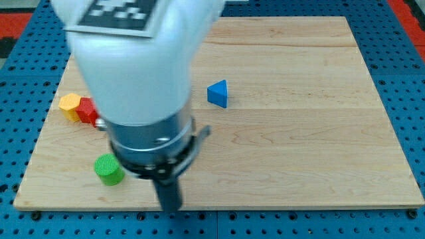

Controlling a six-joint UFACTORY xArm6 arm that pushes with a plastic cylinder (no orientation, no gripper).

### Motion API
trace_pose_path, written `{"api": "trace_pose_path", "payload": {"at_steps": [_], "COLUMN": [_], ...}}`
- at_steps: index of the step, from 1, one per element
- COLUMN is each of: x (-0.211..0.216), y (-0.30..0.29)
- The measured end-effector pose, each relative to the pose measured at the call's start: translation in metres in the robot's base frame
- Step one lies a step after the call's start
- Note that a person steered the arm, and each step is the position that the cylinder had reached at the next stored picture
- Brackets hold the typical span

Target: Move the green circle to the green star

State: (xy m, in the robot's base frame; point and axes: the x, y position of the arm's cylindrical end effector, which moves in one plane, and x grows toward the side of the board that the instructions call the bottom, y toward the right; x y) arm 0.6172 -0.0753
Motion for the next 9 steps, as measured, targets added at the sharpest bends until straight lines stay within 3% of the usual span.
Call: {"api": "trace_pose_path", "payload": {"at_steps": [2, 4, 6, 9], "x": [0.0, -0.006, -0.014, -0.017], "y": [-0.126, -0.189, -0.229, -0.229]}}
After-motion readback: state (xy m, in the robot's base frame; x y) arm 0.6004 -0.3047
